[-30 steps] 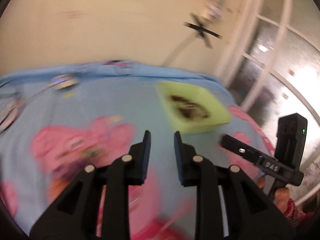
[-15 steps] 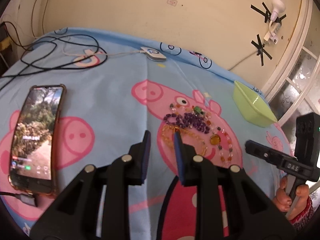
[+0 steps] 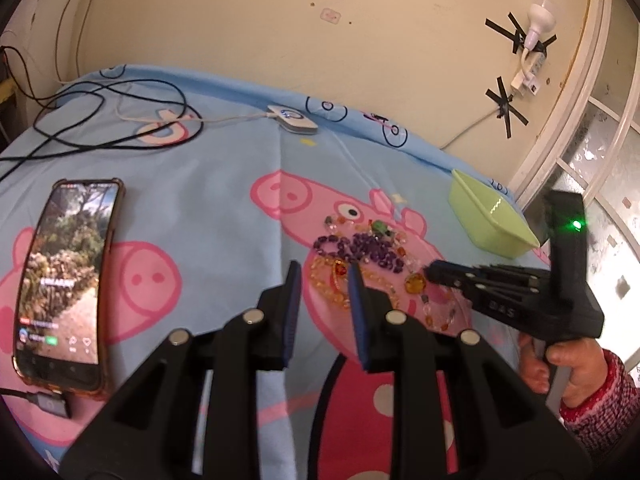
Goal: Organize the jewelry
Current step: 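Grasp a clear-and-orange bead strand with the right gripper, then lift the bead strand with the right gripper toward the green tray, then lower the bead strand into the green tray and open the right gripper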
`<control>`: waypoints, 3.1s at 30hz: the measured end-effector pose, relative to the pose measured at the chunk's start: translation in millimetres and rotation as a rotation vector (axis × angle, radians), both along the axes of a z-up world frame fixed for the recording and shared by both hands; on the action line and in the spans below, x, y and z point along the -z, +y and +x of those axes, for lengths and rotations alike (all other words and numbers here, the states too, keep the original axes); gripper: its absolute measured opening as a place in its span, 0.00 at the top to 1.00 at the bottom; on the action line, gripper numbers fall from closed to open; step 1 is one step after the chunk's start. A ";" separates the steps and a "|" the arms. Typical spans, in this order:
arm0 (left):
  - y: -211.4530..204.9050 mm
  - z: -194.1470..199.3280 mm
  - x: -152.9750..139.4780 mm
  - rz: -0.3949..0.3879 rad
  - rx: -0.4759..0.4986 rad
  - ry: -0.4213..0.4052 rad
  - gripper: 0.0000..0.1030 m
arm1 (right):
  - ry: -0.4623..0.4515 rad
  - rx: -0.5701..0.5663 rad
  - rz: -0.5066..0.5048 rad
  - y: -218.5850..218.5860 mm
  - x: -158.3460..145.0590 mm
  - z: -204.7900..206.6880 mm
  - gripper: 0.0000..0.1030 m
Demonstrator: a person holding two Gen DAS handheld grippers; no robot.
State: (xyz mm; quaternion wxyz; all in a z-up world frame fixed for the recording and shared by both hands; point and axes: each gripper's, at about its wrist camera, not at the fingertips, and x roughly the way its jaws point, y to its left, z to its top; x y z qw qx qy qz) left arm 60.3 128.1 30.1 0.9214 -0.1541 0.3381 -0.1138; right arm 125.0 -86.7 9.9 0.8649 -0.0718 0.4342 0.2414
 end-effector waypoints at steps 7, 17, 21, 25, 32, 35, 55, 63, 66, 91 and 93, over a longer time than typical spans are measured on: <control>-4.6 -1.1 -0.6 0.026 0.003 0.001 0.78 | -0.137 0.154 0.120 -73.7 -48.5 -48.7 1.00; -20.7 -3.1 -4.4 0.086 0.016 0.009 0.78 | -0.280 0.522 0.056 -230.0 -80.1 -101.6 1.00; -32.7 -2.4 -7.3 0.100 0.039 0.009 0.78 | -0.316 0.702 0.018 -290.8 -81.9 -115.6 1.00; -48.9 -1.9 -11.0 0.107 0.069 0.007 0.78 | -0.292 0.713 0.074 -306.9 -78.7 -116.5 1.00; -93.1 1.1 -24.1 0.128 0.171 -0.001 0.78 | -0.171 0.353 0.174 -207.1 -50.3 -89.4 1.00; -122.0 4.8 -28.2 0.161 0.244 -0.001 0.77 | -0.086 0.269 0.284 -190.5 -29.5 -81.8 1.00; -311.2 39.5 21.8 0.460 0.704 0.055 0.38 | -0.116 0.193 -0.063 -238.4 7.8 -89.0 0.47; -273.1 40.1 7.9 0.180 0.688 0.161 0.92 | -0.028 0.088 0.123 -204.8 4.6 -82.8 1.00; -255.7 43.6 -11.1 0.050 0.674 0.157 0.92 | 0.007 0.072 0.279 -203.2 -6.0 -81.6 1.00; -314.9 225.0 -62.3 0.172 0.439 0.032 0.66 | -0.200 0.329 0.427 -256.4 -69.1 62.4 0.82; -299.8 227.3 -59.9 0.125 0.414 0.072 0.66 | -0.198 0.368 0.435 -262.3 -64.9 65.4 0.78</control>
